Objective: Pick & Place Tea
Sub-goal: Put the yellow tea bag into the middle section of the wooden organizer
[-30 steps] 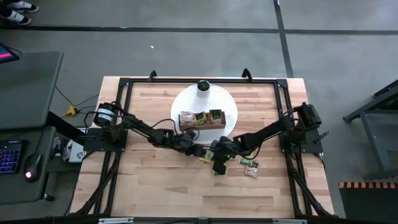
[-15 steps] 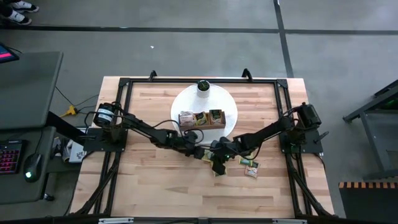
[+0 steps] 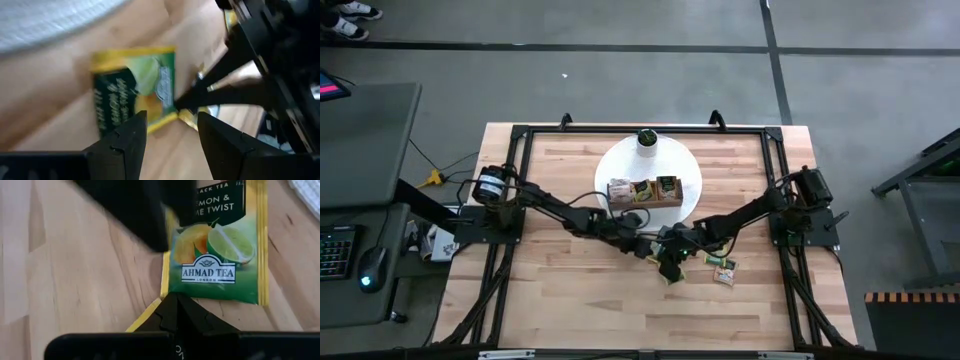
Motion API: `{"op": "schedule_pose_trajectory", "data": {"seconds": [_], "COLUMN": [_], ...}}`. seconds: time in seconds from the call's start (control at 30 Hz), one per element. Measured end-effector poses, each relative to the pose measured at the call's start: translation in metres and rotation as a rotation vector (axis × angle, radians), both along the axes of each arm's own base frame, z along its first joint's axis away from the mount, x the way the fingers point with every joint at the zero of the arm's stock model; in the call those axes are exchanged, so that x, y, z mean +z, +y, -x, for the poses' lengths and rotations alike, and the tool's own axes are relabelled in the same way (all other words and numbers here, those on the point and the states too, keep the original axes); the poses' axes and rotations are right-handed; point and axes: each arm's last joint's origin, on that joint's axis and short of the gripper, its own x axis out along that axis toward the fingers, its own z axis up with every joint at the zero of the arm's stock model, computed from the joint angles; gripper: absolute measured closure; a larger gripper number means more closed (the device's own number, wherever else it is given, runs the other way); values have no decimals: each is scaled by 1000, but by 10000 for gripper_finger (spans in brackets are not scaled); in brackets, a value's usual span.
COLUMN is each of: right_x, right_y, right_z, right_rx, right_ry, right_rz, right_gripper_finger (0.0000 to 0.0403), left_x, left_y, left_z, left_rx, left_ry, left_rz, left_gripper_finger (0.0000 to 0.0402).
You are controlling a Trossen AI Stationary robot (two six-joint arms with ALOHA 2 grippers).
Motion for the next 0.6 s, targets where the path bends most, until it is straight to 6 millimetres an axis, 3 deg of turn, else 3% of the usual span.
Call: {"op": "schedule_pose_trajectory", "data": {"seconds": [0.2,0.6], "right_x": [5,41], "right_y": [2,1], "right_z": [1,8], "right_rx": [10,34], "right_ry": [-8,-99], "right_rz": [-27,10], "right_gripper_finger": [403,403], "left_x": [1,3], "left_y": [0,0], "left_z": [0,-1], "left_rx": [0,3], "left_ry": [2,-13], "left_rz": [0,7], "left_gripper_finger": [227,227]}}
